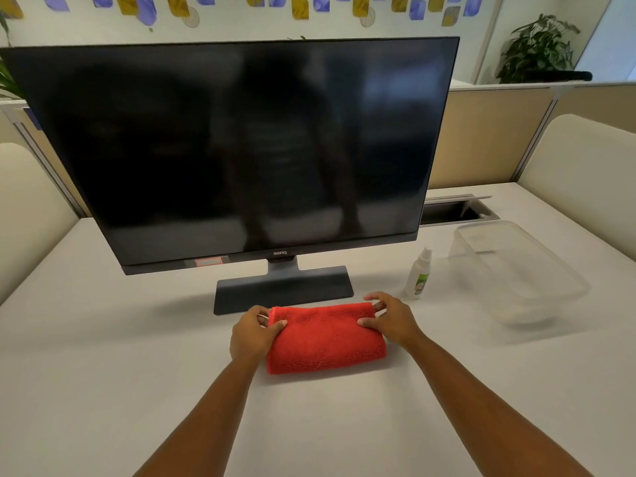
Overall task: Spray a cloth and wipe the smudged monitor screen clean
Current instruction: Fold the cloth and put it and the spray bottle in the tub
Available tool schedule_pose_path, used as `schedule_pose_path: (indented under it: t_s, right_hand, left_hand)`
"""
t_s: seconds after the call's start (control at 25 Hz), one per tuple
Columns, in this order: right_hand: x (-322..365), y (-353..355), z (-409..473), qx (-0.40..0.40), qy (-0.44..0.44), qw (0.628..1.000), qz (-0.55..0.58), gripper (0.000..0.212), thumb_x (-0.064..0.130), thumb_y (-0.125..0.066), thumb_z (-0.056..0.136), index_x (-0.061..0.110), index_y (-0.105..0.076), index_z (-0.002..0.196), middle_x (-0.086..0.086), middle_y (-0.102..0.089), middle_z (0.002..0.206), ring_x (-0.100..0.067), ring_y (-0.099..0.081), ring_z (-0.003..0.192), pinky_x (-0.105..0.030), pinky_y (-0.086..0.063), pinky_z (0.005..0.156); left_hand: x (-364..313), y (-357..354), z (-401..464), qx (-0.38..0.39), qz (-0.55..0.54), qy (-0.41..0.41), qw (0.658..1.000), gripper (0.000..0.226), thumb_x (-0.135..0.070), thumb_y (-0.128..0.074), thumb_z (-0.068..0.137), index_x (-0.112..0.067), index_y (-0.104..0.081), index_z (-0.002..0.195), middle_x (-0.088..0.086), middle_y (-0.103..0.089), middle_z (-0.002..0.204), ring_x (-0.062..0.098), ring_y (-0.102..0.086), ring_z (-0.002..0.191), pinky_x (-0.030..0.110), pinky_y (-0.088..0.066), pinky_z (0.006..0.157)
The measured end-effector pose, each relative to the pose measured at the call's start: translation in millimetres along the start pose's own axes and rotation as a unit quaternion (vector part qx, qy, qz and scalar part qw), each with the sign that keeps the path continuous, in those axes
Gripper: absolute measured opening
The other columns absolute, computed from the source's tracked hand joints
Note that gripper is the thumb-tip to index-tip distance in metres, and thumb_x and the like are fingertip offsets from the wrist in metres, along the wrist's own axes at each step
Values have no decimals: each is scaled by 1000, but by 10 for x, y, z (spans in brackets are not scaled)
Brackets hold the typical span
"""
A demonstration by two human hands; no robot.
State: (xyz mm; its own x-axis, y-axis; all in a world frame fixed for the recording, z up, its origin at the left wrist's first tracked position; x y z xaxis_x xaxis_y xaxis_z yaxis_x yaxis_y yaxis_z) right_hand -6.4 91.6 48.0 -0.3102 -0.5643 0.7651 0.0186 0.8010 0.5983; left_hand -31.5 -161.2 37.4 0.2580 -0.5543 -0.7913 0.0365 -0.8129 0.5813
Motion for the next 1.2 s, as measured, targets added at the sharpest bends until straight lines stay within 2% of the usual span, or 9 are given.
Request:
schedule_pose_path:
  t_s: [0.08,0.2,0.32,0.44,0.6,0.72,0.88,1.0,1.2]
  right_hand:
    - [83,3,59,0,24,998,-61,65,25,-75,74,20,-43,130,-10,-53,128,-27,-53,112,-40,-46,96]
    - [286,-78,121,30,118,976,-180,60,36,-66,81,27,-40,134,-1,-43,142,-23,-41,127,-41,-35,106]
    - [401,-301,106,172,139,937,-271,61,47,-56,85,27,-34,138,-2,-39,145,-24,-40,128,-40,-33,106]
    - [441,-384,71,222,105,914,-324,73,46,-65,78,23,-32,139,-4,-39,144,-26,-42,126,-40,-37,103]
    - [459,-413,-31,253,34,910,-327,75,40,-76,70,17,-39,131,-8,-49,133,-27,-50,116,-37,-45,92]
    - [474,-471,-141,234,30,905,-355,65,40,-77,69,10,-51,120,-10,-58,121,-27,-56,106,-34,-47,85]
    - [424,-379,-270,197,-3,936,-293,54,36,-76,71,5,-59,111,-13,-61,115,-28,-59,103,-32,-46,80]
    - [360,-153,-404,172,-58,970,-161,52,30,-76,72,6,-59,115,-14,-61,118,-29,-59,105,-32,-46,83]
    - [351,393,-676,106,-98,989,12,54,26,-72,76,8,-51,122,-14,-59,118,-32,-58,106,-43,-49,93]
  left_hand:
    - [-59,-5,-4,-56,73,-5,996,47,-22,-70,77,-13,-48,118,13,-58,116,29,-54,103,41,-45,88]
    - [-245,-132,-158,-132,166,-134,968,48,-17,-55,84,-16,-40,130,10,-49,133,28,-43,122,44,-34,102]
    - [-202,-446,-400,-32,267,-231,935,50,-34,-30,94,-19,-21,141,4,-27,151,21,-19,140,41,-7,115]
    - [9,-533,-473,-11,363,-230,903,60,-50,-6,92,-22,1,144,1,-2,156,20,2,144,44,18,110]
    - [81,-469,-523,-7,372,-250,894,88,-61,30,68,-21,9,143,1,5,156,22,6,143,47,23,105]
    - [71,-427,-557,-1,358,-265,895,92,-62,35,64,-21,8,141,3,3,155,24,4,143,50,20,106]
    - [5,-352,-545,-4,370,-275,888,79,-56,35,67,-23,19,138,1,10,155,22,9,143,48,12,112]
    - [-67,-318,-510,-8,365,-284,887,63,-50,8,87,-19,13,142,3,10,156,21,10,143,47,8,114]
    - [-220,-515,-482,-3,385,-309,870,69,-54,14,84,-16,14,142,4,17,153,23,12,142,45,11,112]
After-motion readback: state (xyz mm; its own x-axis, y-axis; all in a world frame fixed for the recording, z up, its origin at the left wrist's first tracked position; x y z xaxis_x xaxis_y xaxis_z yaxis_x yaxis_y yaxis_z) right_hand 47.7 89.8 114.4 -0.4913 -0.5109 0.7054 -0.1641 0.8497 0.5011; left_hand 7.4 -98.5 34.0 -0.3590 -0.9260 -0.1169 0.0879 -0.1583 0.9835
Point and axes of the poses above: each hand's wrist, its own z-axis towards the middle knuckle, its own y-axis out of the back of the hand, x = y × z, the point moved 3 cm from there along z, towards the middle knuckle
